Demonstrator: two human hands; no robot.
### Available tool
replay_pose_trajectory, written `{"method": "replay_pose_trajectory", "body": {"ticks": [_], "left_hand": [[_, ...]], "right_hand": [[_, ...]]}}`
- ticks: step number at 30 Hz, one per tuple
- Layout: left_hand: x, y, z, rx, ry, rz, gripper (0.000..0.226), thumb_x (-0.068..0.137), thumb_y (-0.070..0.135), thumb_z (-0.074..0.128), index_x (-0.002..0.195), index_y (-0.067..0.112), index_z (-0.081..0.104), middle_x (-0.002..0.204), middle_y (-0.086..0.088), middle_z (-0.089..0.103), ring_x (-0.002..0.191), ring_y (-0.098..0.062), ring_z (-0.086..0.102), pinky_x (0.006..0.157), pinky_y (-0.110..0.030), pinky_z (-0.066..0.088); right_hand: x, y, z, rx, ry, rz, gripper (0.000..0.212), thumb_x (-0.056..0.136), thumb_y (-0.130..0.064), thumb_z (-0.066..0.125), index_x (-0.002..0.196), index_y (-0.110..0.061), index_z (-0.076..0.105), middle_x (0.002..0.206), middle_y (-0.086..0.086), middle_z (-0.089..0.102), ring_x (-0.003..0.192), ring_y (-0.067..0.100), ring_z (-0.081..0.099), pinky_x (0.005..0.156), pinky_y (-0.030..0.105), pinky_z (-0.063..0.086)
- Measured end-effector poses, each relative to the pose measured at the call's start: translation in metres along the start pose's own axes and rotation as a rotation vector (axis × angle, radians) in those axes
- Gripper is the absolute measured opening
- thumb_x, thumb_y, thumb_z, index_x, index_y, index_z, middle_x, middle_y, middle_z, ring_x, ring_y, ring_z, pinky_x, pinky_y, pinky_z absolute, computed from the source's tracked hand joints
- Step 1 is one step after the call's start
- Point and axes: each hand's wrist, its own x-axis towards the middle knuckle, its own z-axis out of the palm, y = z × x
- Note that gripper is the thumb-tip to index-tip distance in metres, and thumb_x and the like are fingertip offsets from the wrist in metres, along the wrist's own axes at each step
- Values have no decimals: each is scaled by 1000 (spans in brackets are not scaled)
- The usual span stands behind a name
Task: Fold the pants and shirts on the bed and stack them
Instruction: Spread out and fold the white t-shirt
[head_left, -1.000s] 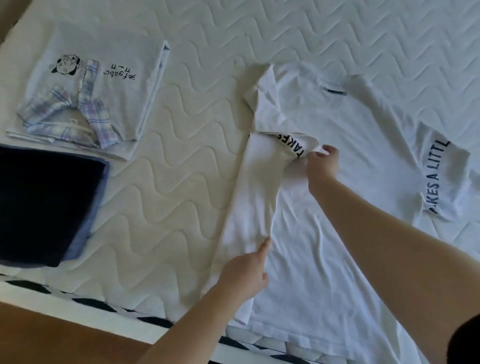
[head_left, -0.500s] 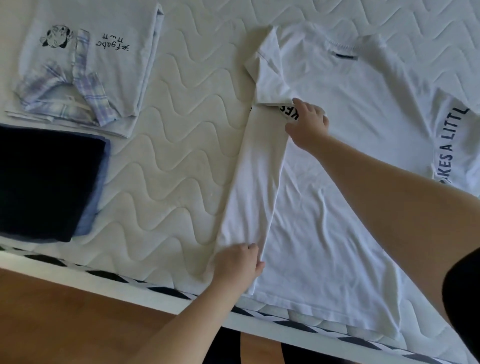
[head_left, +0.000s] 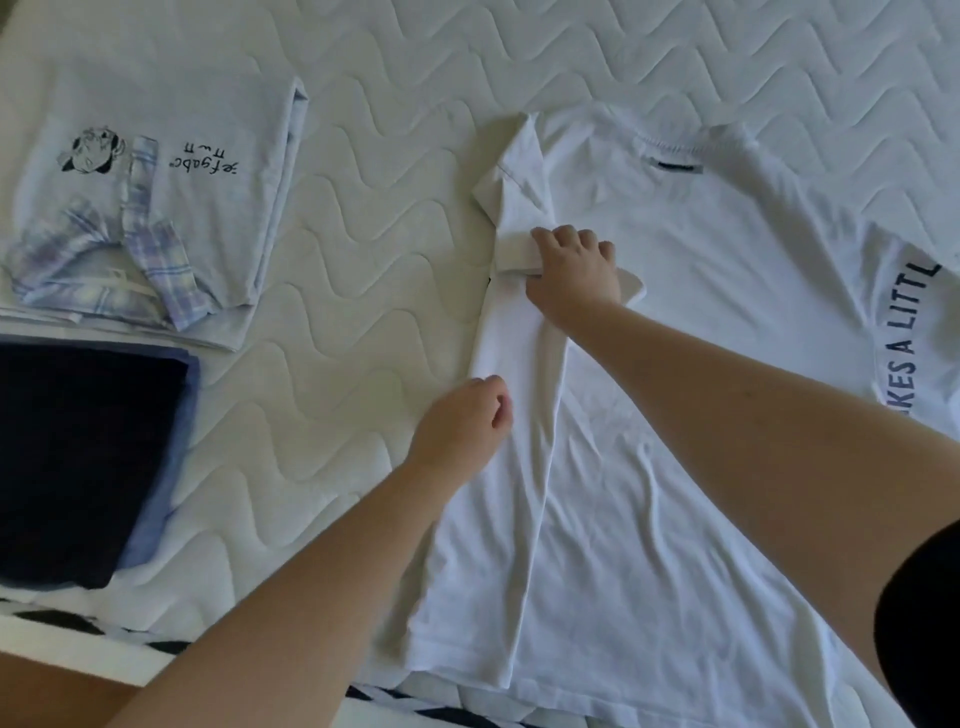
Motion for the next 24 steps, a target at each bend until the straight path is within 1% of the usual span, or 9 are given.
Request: {"method": "replay_pose_trajectory", "body": {"ticks": [3,6,9,12,15,17,20,22,24], "left_hand": [[53,-6,-21,-201,94,-136,17,94,19,52,107,17,62,91,2,64,78,-14,55,68,-22,37],[107,-7,-38,-282,163,-195,26,94,17,53,118,14,62,106,-5,68,93,-21,62,75,-22,40],[159,0,-52,-316,193,-240,32,95,18,52,126,13,58,112,-4,65,103,-22,60,77,-20,37],[201,14,-59,-300,185,-227,37,97,18,49,133,15,54,123,-5,61,109,-22,58,79,-18,36],[228,32,-60,-184,157,-108,44,96,17,51,140,18,49,136,-7,53,117,-22,55,89,-23,42],[241,44,-58,-46,126,-1,50,96,21,53,145,20,43,145,-7,46,127,-26,48,104,-35,41],[251,56,-49,268,33,110,63,96,38,52,152,26,28,160,-5,24,145,-27,23,116,-41,26],[253,59,-40,398,-38,131,69,96,49,46,155,29,15,164,-4,7,150,-25,6,119,-44,11],[254,58,-31,473,-94,124,72,97,56,38,156,30,4,164,-3,-7,150,-25,-6,119,-44,1]], "right_hand": [[11,5,-1,7,67,7,30,93,-20,47,121,-16,57,114,8,58,106,32,52,91,38,33],[15,21,-11,259,112,59,24,94,-23,46,109,-14,63,100,6,63,91,29,58,80,36,40],[12,48,-23,665,200,231,23,95,-31,48,90,-12,57,79,0,61,70,19,54,60,33,41],[7,80,-30,818,300,408,23,94,-35,48,77,-19,47,70,-9,55,56,5,47,47,25,34],[6,107,-34,940,360,561,16,93,-34,48,79,-26,51,73,-10,62,60,4,54,40,11,32],[3,121,-33,966,368,620,10,92,-32,49,87,-26,56,72,-11,64,65,10,59,48,12,41],[-5,136,-26,1000,346,680,8,92,-28,51,96,-25,57,77,-7,67,66,18,66,54,34,56],[-13,141,-20,1032,320,703,10,92,-26,51,97,-21,58,79,-2,68,55,15,65,41,24,50],[-23,143,-13,1023,219,691,17,94,-34,53,99,-19,60,80,-4,69,57,11,67,45,22,48]]}}
